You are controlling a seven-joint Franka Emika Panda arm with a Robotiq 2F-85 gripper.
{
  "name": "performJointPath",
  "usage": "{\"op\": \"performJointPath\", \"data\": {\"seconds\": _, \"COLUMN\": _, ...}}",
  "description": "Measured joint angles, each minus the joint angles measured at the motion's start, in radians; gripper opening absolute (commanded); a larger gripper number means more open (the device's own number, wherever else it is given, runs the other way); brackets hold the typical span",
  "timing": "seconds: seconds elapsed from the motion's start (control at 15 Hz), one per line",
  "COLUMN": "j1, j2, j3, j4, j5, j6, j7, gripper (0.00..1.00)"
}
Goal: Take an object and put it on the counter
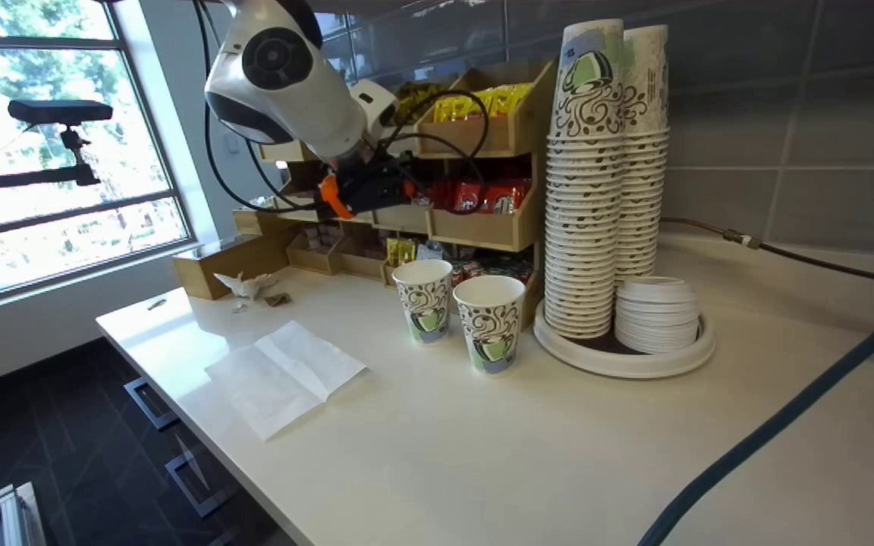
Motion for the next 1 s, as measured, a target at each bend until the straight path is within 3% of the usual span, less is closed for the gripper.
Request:
{"op": "performJointPath", "data": {"seconds": 0.53, "j1": -0.001, "j2": 0.021, "j3": -0.002, "j4": 0.02, "j5": 0.0, "j6": -0.003, "j7": 0.0, "gripper": 0.01}}
{"op": "performJointPath", "data": {"seconds": 0.67, "j1": -0.001, "j2": 0.021, "j3": -0.002, "j4": 0.021, "j5": 0.0, "j6": -0.003, "j7": 0.0, "gripper": 0.38}}
{"op": "performJointPath", "data": {"seconds": 0.73, "j1": -0.001, "j2": 0.021, "j3": -0.002, "j4": 0.022, "j5": 0.0, "j6": -0.003, "j7": 0.0, "gripper": 0.38}}
{"op": "performJointPath", "data": {"seconds": 0.87, "j1": -0.001, "j2": 0.022, "j3": -0.002, "j4": 0.022, "j5": 0.0, "j6": -0.003, "j7": 0.0, "gripper": 0.07}}
{"op": "performJointPath", "data": {"seconds": 1.0, "j1": -0.001, "j2": 0.023, "j3": -0.002, "j4": 0.022, "j5": 0.0, "j6": -0.003, "j7": -0.001, "gripper": 0.0}}
